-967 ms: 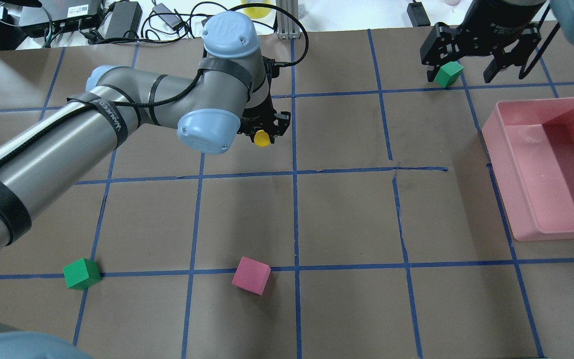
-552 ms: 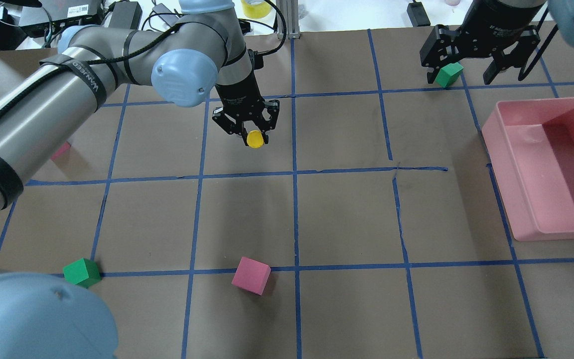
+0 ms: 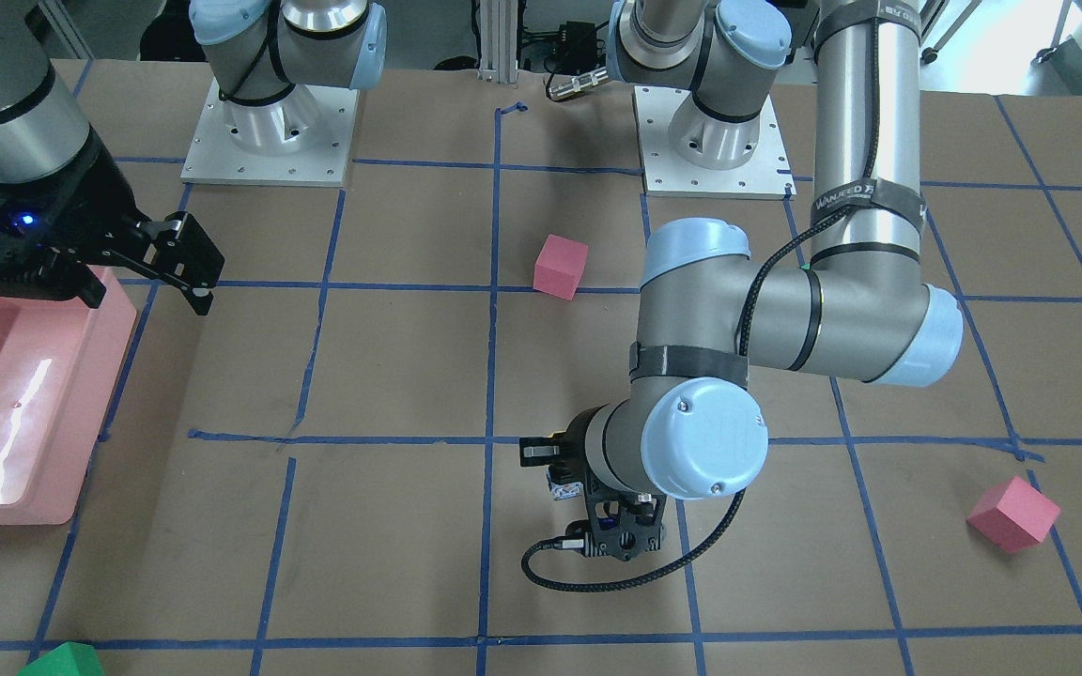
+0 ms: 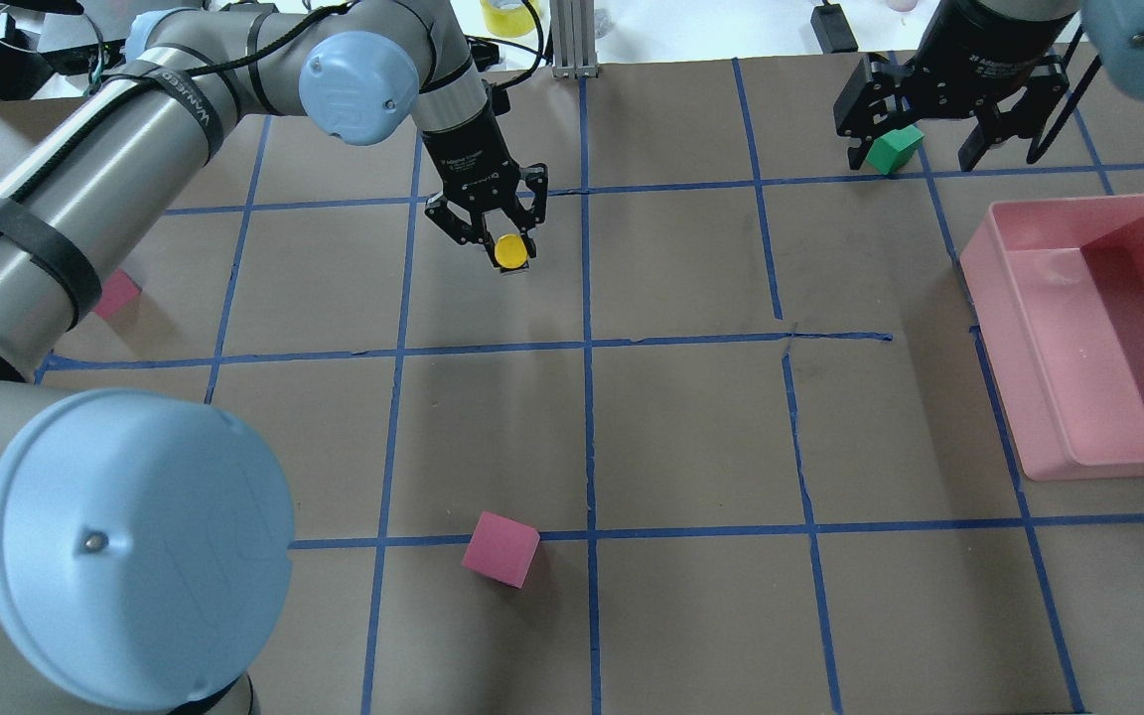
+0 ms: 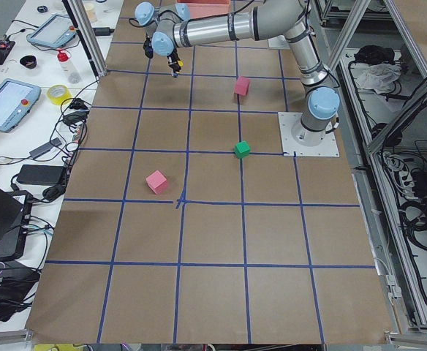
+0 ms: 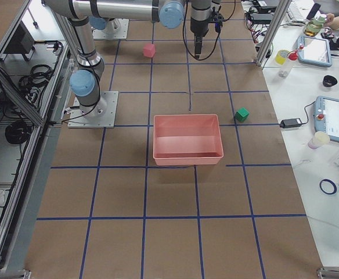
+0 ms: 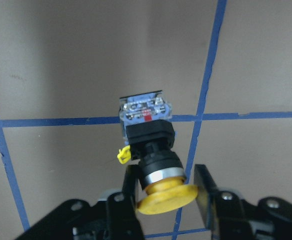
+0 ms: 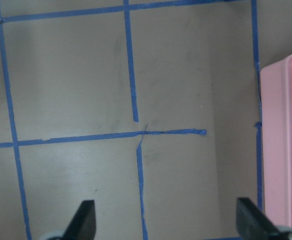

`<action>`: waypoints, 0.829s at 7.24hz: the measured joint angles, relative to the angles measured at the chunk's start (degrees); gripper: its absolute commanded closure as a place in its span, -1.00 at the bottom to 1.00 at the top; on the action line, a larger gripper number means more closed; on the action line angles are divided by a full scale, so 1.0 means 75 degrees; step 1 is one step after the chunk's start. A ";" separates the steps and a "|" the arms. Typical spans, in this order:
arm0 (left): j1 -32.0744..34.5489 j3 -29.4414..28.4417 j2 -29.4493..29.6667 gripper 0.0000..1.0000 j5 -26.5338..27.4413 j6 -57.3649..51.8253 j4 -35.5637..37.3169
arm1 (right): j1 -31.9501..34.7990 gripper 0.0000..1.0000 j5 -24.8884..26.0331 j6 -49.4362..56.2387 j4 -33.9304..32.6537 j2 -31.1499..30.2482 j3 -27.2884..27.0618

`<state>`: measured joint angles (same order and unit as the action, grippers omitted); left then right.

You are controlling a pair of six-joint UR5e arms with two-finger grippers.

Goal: Align button upright
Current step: 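Lift the button with the left gripper and move it farther from the robot, then rotate the held button so the yellow cap faces up and lower it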

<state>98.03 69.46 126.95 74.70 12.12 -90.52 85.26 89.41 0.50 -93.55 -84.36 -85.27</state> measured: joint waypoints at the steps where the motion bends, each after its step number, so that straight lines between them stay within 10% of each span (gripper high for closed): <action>1: -0.0087 -0.0067 0.0134 1.00 -0.0034 -0.0029 -0.0031 | 0.0005 -1.00 0.0033 -0.0011 0.0004 -0.0003 0.0001; 6: -0.0286 0.0125 0.0190 1.00 -0.1088 0.0403 -0.0817 | 0.0011 -1.00 0.0066 0.0000 -0.0126 0.0004 -0.0033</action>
<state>95.89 70.40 128.37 66.54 15.14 -96.64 85.34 89.91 0.50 -94.49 -84.33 -85.51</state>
